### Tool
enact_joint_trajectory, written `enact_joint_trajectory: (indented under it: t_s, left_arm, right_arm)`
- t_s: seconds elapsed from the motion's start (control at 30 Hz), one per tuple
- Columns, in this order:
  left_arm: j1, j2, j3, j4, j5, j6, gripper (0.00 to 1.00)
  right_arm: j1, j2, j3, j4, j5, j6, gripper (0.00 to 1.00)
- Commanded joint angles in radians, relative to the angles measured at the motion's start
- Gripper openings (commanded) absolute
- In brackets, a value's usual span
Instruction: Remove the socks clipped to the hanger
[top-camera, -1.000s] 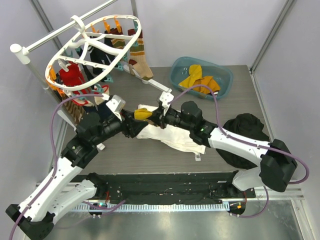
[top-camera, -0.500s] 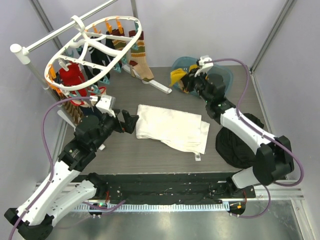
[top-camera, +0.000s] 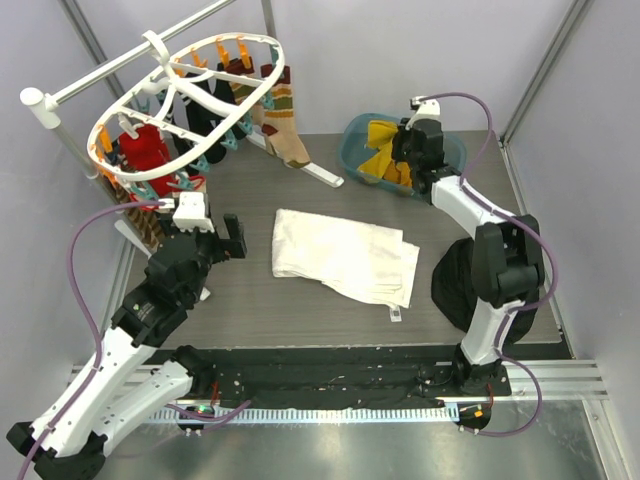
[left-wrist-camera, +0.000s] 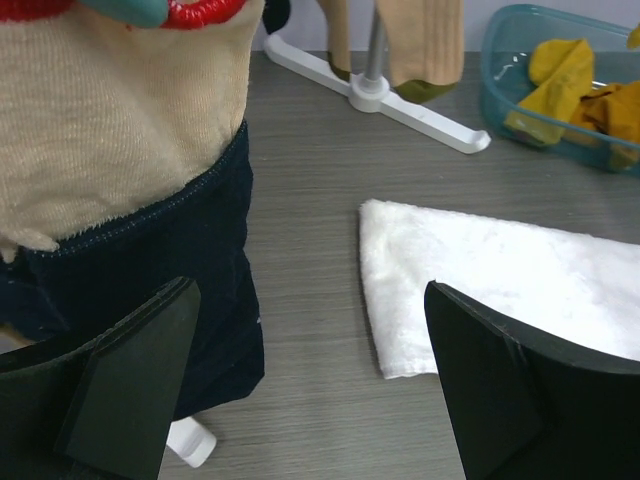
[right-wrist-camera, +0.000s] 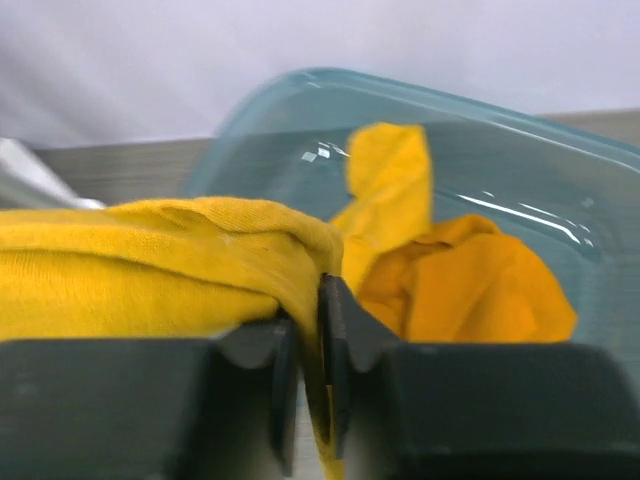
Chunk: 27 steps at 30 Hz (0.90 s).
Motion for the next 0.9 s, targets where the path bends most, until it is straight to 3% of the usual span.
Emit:
enact_joint_trajectory:
  t_s: [0.0, 0.07, 0.3, 0.67, 0.77, 0.87]
  left_arm:
    - [-0.003, -0.006, 0.034, 0.010, -0.114, 0.038, 1.00]
    - [-0.003, 0.009, 0.051, -0.011, -0.122, 0.035, 1.00]
    - [-0.003, 0.098, 0.109, -0.077, -0.206, 0.007, 1.00]
    - [0.017, 0.152, 0.152, -0.120, -0.300, -0.024, 0.99]
    - [0.020, 0.164, 0.157, -0.112, -0.260, -0.007, 0.90]
    - [0.020, 0.159, 0.157, -0.091, -0.190, 0.010, 0.69]
  right_arm:
    - [-0.052, 0.084, 0.095, -0.034, 0.043, 0.032, 0.28]
    - [-0.073, 0.104, 0.100, -0.051, 0.052, 0.052, 0.44]
    - [-0.093, 0.071, 0.101, -0.092, 0.043, 0.083, 0.64]
    - [-0.095, -0.155, -0.052, -0.060, -0.054, 0.097, 0.68]
    - [-0.095, -0.192, -0.078, -0.082, -0.098, 0.115, 0.67]
    - [-0.095, -0.230, -0.127, -0.082, -0.164, 0.147, 0.66]
